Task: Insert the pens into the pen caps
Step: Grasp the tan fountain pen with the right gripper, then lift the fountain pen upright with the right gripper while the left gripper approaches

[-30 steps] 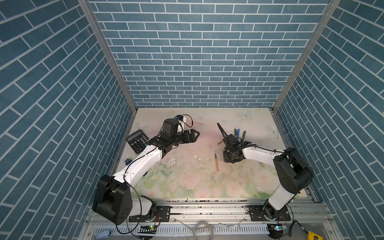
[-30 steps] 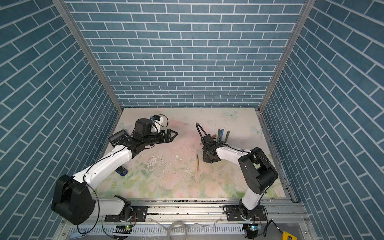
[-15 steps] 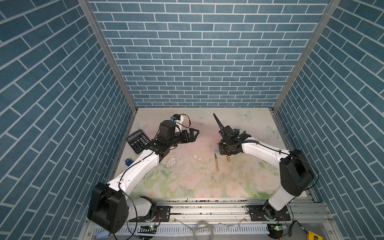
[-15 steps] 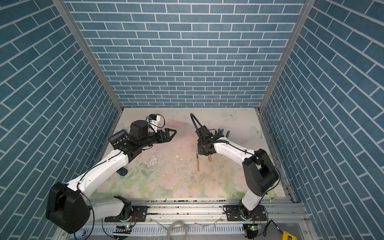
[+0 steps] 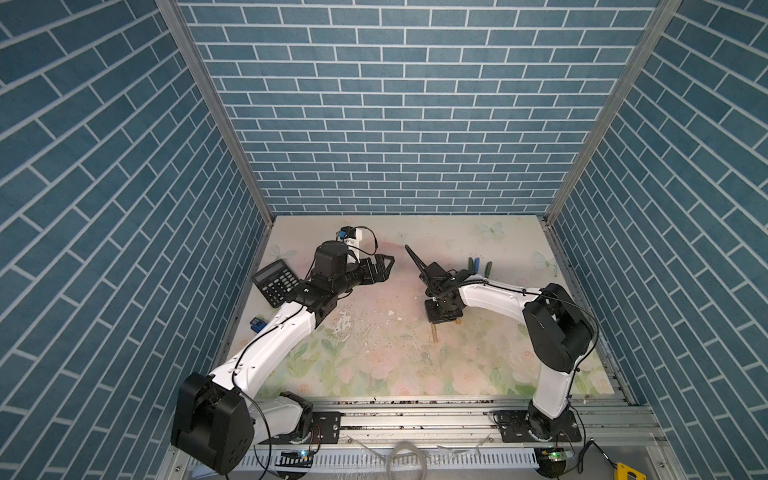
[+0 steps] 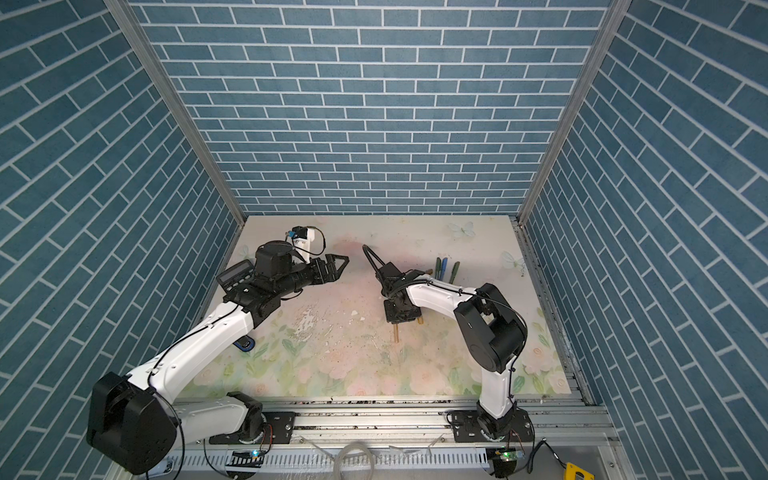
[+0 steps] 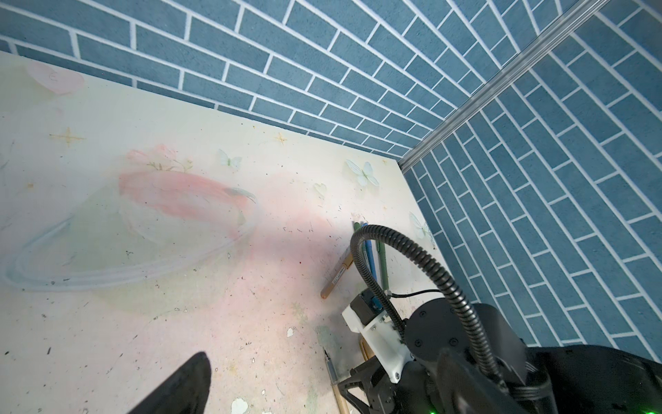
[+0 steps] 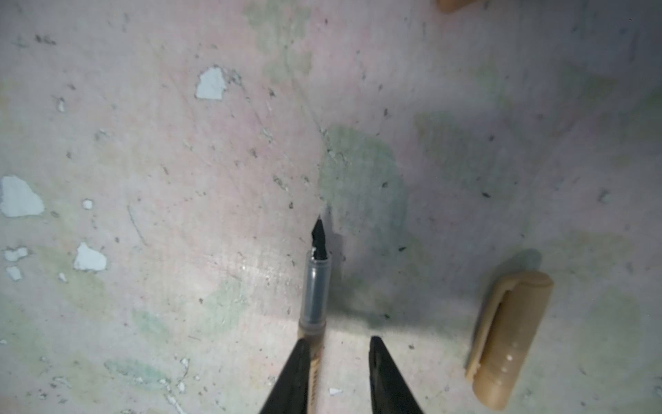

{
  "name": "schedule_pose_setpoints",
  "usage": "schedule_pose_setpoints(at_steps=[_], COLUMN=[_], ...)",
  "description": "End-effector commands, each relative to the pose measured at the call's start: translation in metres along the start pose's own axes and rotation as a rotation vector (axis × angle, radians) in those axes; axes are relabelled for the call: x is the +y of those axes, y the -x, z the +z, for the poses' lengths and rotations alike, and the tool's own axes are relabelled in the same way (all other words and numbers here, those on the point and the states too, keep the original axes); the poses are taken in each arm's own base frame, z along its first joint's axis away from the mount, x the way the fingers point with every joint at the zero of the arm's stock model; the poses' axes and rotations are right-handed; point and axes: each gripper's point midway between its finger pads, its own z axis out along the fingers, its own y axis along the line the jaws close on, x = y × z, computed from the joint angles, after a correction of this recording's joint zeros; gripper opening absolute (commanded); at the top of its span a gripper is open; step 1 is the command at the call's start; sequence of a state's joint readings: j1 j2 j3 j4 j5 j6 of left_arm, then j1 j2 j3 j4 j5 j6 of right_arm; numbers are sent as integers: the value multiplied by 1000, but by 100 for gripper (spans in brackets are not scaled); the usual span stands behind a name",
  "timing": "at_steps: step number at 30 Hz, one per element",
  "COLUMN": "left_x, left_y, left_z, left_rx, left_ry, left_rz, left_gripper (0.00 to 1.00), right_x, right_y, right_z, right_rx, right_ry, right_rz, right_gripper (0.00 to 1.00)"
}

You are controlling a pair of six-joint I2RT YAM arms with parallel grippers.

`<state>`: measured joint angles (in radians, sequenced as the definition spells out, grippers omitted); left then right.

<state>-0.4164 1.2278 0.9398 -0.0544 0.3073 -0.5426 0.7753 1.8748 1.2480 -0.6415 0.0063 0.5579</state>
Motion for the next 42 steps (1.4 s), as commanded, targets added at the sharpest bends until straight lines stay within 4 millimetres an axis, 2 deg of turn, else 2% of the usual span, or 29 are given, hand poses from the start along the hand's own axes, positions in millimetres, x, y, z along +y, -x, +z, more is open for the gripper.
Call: schedule_pose_setpoints(at_steps=[1,7,14,16,22,26,28,30,33,36,42], left_x=[-2,-3,-2,-2,26,20,5,-15,-53,-87,-117], left_y=[6,6,5,5,4,13,14,8,-6,-10,-36], left_z=[-4,-4,-3,-1,8,19,22,25,23,12,20], left_rx=[-21,-18,-14,-23,-51,-35,-4,55,71,19,127], left_ry=[-7,-8,-10,-16,19,-123,-175,-196,-286,-453,-548], left_rz=[14,14,15,10,-124,-156,-101,-9,151,203,311], left_gripper=[100,99,100,100,100,97,90,85,83,82,78], right_x=[6,3,-5,-1,17,25,26,29,28,23,24], right_y=[-5,-7,-10,-3,24,40,48,55,62,66,62], right_z=[4,10,18,11,-45,-84,-106,-133,-174,-213,-267], right_rx=[32,42,33,-24,-257,-391,-470,-561,-704,-832,-994], right_ry=[7,-9,-46,-13,131,197,227,272,324,375,500], right_rz=[27,34,51,52,41,7,-11,-20,-16,3,-7], right_gripper=[29,26,12,10,9,9,9,9,9,8,8])
